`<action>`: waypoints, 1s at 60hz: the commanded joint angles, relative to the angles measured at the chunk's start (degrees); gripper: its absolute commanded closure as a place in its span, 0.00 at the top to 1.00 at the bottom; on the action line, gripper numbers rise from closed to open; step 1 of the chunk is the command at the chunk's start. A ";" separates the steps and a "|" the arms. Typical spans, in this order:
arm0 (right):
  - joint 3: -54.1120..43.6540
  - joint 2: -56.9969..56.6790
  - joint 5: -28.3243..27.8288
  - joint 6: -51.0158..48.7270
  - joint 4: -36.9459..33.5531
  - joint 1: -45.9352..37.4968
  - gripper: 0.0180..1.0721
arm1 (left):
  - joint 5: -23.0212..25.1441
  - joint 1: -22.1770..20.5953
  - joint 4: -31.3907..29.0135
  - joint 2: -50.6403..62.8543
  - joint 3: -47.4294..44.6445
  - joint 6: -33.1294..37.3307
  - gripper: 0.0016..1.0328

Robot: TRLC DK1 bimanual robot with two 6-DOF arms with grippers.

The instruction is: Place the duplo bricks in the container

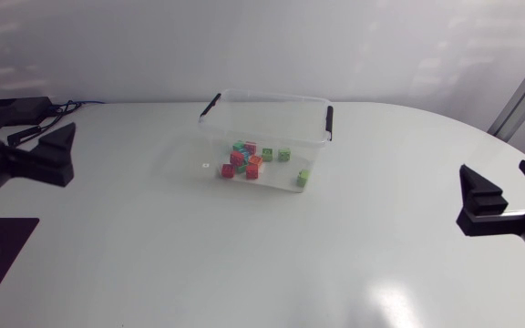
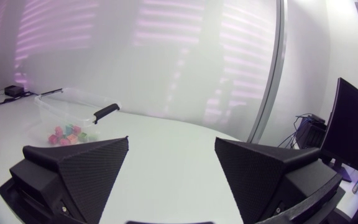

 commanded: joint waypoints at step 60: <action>-20.67 -14.52 -13.82 7.95 10.13 -8.78 0.95 | 5.93 2.83 -1.34 -34.54 -29.67 -20.21 0.96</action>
